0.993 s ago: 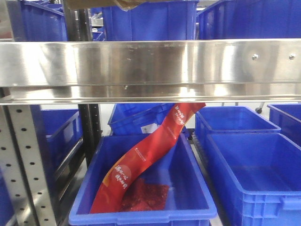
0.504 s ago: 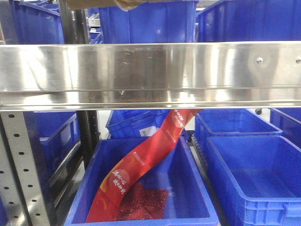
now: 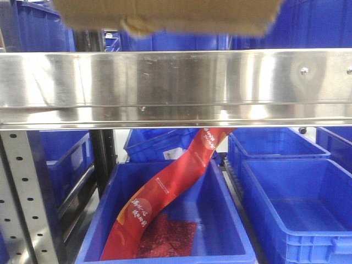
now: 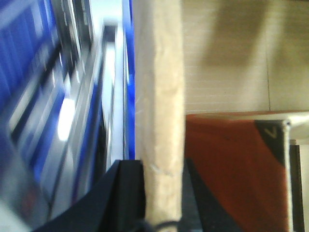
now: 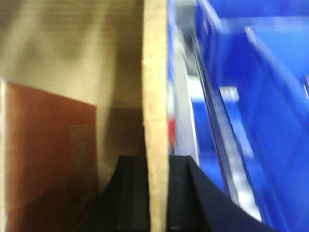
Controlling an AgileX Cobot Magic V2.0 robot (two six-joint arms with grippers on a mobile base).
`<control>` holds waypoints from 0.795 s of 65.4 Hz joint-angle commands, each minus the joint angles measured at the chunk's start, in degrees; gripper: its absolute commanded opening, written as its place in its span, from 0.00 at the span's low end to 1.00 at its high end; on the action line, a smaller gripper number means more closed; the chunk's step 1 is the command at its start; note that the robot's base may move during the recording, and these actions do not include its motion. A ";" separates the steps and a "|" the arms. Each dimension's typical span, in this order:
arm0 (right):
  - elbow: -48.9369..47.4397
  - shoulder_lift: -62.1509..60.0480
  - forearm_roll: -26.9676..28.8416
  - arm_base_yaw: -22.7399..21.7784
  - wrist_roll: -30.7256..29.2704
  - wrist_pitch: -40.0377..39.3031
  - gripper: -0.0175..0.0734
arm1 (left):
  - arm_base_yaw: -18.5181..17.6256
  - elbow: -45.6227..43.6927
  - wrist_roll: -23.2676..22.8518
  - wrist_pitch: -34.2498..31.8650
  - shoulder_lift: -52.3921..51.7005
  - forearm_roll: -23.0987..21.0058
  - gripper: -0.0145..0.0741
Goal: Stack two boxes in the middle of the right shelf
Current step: 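Lower the boxes onto the middle shelf with both grippers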
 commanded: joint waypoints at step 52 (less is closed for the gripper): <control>-0.59 1.92 2.95 -0.22 0.06 1.30 0.58 | -0.08 -1.60 -0.05 -0.01 3.22 -0.52 0.54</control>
